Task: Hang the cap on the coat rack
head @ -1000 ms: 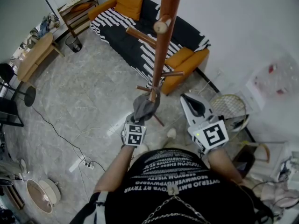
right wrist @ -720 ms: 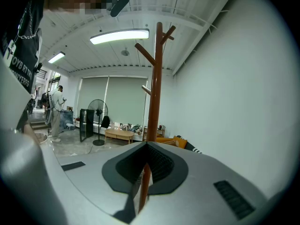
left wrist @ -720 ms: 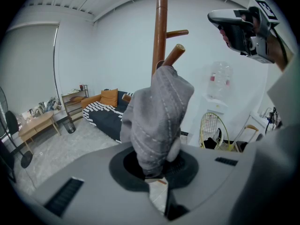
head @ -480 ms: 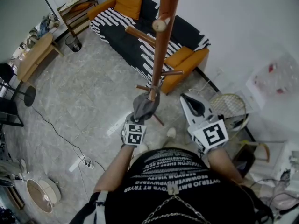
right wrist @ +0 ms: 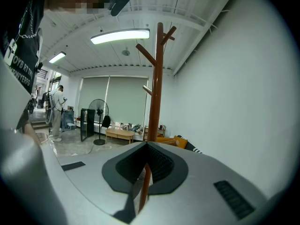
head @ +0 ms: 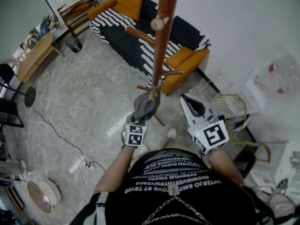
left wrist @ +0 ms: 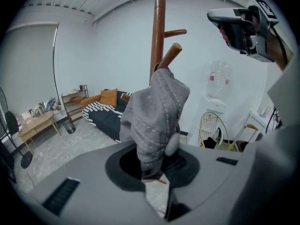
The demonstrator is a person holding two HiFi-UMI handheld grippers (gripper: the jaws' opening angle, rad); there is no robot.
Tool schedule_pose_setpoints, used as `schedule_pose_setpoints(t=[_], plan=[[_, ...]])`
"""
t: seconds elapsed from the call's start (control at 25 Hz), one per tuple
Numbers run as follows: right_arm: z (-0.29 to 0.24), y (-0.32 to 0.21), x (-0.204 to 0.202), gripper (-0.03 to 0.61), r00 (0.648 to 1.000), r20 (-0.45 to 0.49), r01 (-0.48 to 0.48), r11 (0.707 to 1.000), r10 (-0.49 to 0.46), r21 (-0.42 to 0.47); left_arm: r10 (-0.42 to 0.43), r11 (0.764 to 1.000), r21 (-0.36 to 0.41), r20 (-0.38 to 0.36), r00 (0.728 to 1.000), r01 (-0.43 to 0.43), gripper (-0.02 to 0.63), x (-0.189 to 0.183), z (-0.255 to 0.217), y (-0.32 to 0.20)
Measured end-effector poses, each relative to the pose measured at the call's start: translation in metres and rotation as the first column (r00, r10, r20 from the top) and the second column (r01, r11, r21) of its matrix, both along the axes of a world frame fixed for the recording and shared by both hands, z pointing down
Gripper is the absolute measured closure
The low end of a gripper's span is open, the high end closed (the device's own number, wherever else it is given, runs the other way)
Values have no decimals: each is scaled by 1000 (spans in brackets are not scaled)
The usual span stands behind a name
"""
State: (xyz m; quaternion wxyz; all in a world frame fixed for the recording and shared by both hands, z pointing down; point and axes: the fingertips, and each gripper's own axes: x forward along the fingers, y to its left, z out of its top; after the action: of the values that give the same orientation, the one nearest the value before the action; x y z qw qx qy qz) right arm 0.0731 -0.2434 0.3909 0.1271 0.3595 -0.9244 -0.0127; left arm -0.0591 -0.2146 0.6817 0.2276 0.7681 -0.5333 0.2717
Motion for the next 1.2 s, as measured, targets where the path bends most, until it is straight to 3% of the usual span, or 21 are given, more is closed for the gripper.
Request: schedule_pose_setpoints(t=[0.4, 0.76, 1.0, 1.2], plan=[[0, 5, -3, 575, 1000, -2, 15, 1000, -15, -2, 7, 1000, -2, 11, 1000, -7, 477, -1, 1, 8], [2, 16, -13, 575, 1000, 15, 15, 1000, -15, -2, 21, 1000, 14, -2, 1000, -21, 454, -7, 0, 23], [0, 24, -20, 575, 1000, 27, 5, 1000, -5, -4, 26, 997, 69, -24, 999, -24, 454, -15, -25, 23], [-2, 29, -20, 575, 999, 42, -6, 1000, 6, 4, 29, 984, 179, -44, 999, -21, 456, -19, -80, 15]])
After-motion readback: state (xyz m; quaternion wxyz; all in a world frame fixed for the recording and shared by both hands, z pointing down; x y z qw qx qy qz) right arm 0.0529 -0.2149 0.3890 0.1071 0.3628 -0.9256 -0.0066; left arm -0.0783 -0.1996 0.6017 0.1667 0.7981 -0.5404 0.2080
